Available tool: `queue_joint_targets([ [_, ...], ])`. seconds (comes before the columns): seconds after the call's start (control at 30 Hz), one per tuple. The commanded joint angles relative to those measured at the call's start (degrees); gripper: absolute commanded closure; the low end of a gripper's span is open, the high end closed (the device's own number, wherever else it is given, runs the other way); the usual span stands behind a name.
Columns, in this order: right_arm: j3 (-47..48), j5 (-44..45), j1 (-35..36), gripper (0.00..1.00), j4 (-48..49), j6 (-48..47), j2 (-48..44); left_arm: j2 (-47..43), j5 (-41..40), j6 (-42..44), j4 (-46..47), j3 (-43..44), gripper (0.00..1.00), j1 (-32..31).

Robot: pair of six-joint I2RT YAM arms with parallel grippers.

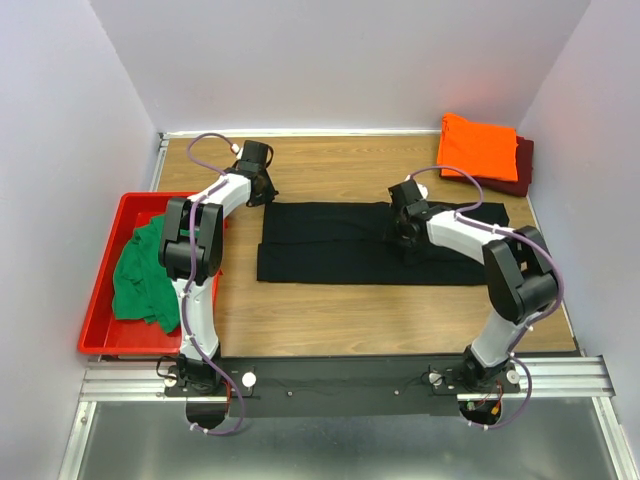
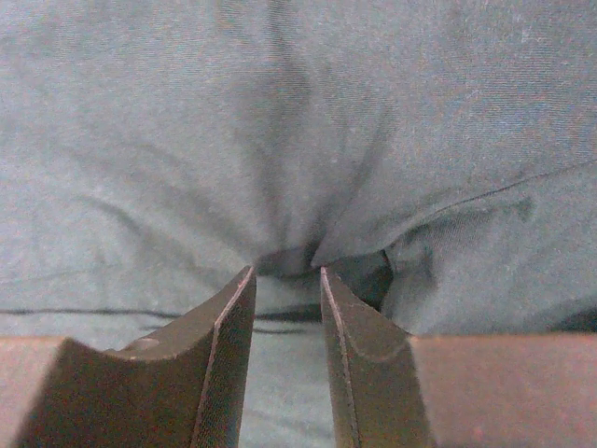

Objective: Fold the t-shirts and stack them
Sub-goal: Fold the tshirt

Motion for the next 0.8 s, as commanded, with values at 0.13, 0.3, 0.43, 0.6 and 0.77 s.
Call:
queue_joint_targets([
  [0.13, 2.4, -3.7, 0.5, 0.58, -0.5, -3.1, -4.2, -4.9, 1.0, 1.7, 0.2, 1.0, 0.80, 0.6],
  [0.3, 5.4, -3.7, 2.7, 0.59, -0.4, -4.3, -2.2, -6.1, -1.1, 0.7, -3.8, 2.2, 0.64, 0.7],
  [0.43, 7.9, -3.6, 4.5, 0.59, -0.5, -5.0, 0.2, -9.6, -3.0, -1.6, -6.2, -1.3, 0.59, 0.7],
  [0.6, 8.6, -4.0, 4.9, 0.59, -0.4, -5.4, 1.6, -14.6, -4.4, -3.7, -6.9, -10.9, 0.59, 0.5],
  [0.77, 8.7, -4.0, 4.9, 0.59, -0.4, -5.7, 2.3, -18.6, -1.8, -3.8, -4.4, -18.6, 0.59, 0.1],
])
